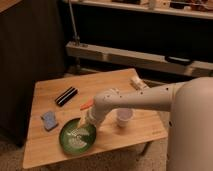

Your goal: Pick up the ceramic bowl

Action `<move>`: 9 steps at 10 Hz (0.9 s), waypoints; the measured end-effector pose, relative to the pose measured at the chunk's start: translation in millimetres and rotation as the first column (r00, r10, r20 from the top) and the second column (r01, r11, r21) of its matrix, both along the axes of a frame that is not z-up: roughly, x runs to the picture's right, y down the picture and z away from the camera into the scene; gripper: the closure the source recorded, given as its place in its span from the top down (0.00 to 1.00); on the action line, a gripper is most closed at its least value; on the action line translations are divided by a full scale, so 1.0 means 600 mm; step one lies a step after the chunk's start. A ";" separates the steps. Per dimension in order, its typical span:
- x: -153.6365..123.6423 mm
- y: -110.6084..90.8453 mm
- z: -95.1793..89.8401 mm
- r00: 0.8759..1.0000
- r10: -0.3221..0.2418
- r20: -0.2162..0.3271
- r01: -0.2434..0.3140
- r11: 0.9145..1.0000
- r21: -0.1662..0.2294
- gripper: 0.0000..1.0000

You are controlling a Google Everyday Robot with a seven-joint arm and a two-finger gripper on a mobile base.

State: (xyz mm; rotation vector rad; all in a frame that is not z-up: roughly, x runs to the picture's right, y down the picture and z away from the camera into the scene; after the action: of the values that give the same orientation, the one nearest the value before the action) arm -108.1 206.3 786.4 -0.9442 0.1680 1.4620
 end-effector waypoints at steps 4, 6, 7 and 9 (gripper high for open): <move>-0.017 0.021 0.022 0.999 -0.041 0.001 0.041 0.999 -0.035 0.57; -0.028 0.025 0.035 0.998 -0.066 -0.002 0.066 0.997 -0.050 0.57; -0.031 0.025 0.039 0.998 -0.066 -0.003 0.066 0.996 -0.053 0.54; -0.031 0.023 0.046 0.998 -0.066 0.005 0.066 0.996 -0.060 0.35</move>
State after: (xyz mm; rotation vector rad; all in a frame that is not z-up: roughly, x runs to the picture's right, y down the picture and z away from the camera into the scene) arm -126.8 220.2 813.9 -0.9806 0.2399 1.4012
